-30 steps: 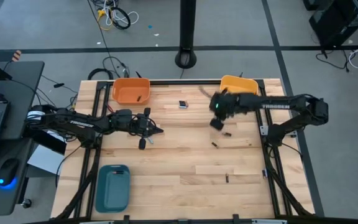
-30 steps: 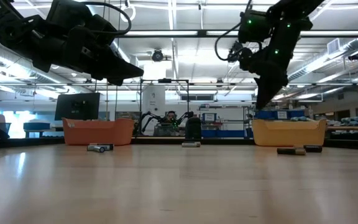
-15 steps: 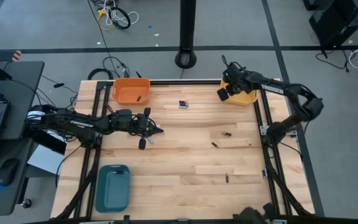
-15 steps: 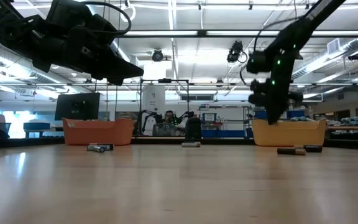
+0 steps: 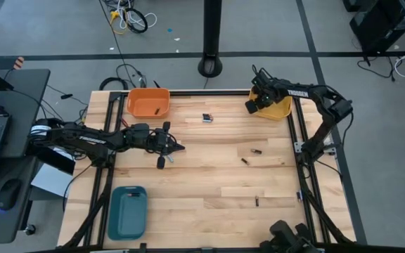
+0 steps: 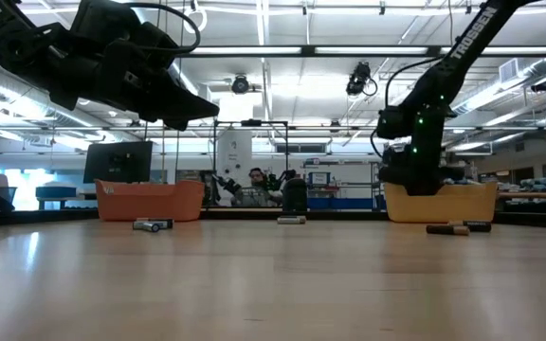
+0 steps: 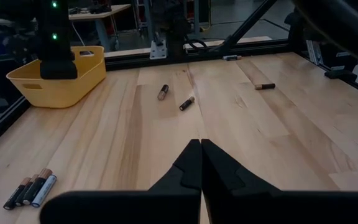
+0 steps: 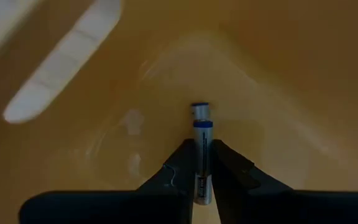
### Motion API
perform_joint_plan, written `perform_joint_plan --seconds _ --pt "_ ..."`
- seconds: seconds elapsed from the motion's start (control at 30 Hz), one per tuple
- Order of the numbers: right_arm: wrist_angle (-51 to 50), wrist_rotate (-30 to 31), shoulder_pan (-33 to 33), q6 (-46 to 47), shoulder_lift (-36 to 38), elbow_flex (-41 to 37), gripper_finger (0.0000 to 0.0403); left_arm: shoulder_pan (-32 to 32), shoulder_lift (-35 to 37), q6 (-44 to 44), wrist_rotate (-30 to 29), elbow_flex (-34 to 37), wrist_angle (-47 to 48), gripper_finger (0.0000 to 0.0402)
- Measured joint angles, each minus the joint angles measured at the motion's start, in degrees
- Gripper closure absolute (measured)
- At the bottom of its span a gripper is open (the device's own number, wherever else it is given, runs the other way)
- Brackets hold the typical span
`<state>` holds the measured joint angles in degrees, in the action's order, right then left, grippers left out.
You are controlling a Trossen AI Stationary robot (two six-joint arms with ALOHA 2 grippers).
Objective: Sort batteries
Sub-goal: Put the small gray battery into the yellow bin, then put the small copper and black battery into the orange bin
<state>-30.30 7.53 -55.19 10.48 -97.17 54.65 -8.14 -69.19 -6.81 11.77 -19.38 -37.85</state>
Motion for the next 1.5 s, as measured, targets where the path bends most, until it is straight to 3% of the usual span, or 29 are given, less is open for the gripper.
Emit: perform_joint_plan --seconds 0.4,0.57,0.7,0.97,1.07,1.23,1.5 --pt "-3.7 0.3 1.7 -3.5 8.9 0.0 0.026 0.0 0.0 0.0 0.0 0.0 0.0 0.0396" --pt "-8.4 0.3 4.7 -5.5 14.9 0.0 0.0243 0.0 0.0 0.0 0.0 0.0 0.0 0.0396" --pt "-12.6 0.3 10.0 -6.0 19.6 0.0 0.0269 0.0 0.0 0.0 -0.1 0.0 0.0 0.0396" --pt "-9.6 0.3 24.6 -4.9 25.8 -0.1 0.0388 0.0 0.0 1.5 -1.8 0.0 0.0 0.0396" --pt "-2.9 -0.9 29.1 -4.8 25.5 -1.5 0.0388 0.0 0.0 1.5 -1.8 0.0 0.0 0.0396" --pt "9.9 -8.1 33.1 -4.7 21.5 -4.7 0.0358 0.0 0.0 1.9 -1.9 0.0 0.0 0.0396" --pt "23.6 -9.9 31.7 -6.2 7.8 -1.8 0.0356 0.0 0.0 1.8 -2.3 0.0 0.0 0.0396"
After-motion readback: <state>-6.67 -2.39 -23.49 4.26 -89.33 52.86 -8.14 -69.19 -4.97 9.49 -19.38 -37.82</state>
